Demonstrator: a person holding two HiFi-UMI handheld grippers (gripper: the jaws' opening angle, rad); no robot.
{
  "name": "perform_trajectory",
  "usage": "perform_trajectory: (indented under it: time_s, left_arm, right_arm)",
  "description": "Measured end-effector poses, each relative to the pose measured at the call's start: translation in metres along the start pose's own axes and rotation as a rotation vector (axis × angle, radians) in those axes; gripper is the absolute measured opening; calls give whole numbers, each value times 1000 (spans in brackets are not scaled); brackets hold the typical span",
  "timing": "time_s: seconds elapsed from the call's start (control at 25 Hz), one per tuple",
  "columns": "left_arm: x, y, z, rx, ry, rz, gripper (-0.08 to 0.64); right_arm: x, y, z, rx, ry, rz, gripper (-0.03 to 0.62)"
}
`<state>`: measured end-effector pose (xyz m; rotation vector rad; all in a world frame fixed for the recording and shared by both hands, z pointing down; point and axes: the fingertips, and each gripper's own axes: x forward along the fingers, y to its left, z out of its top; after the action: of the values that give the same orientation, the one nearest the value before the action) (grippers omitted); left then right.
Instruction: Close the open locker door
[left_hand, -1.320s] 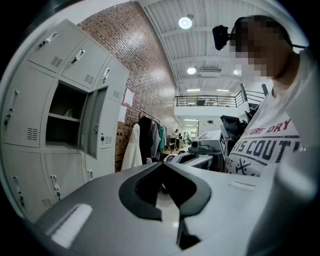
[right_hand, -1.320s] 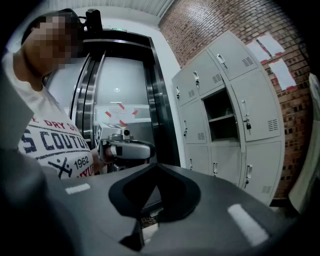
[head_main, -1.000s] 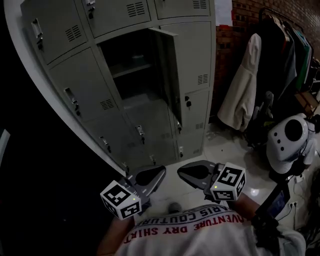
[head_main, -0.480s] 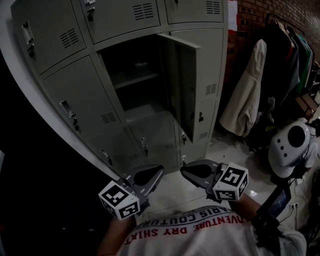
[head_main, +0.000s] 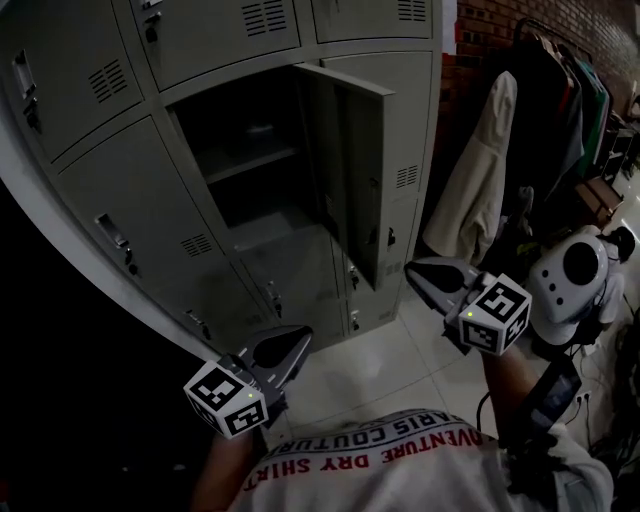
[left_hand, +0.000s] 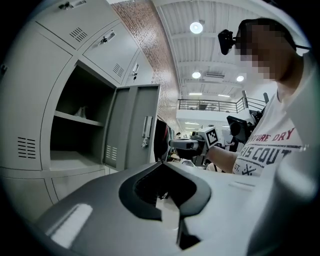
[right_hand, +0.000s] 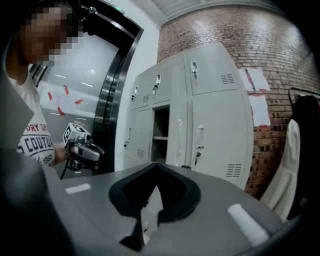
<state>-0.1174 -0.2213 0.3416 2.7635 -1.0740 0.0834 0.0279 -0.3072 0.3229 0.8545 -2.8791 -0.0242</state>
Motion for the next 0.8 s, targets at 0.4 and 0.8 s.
perform_trajectory:
  time_s: [0.4, 0.8]
  left_arm:
    - [9, 46, -1, -7, 17, -9, 5]
    - [21, 76, 2, -17, 14, -27, 5]
  right_arm:
    - [47, -74, 42, -42, -54, -92, -2]
    - [73, -68, 57, -41, -99, -25, -3]
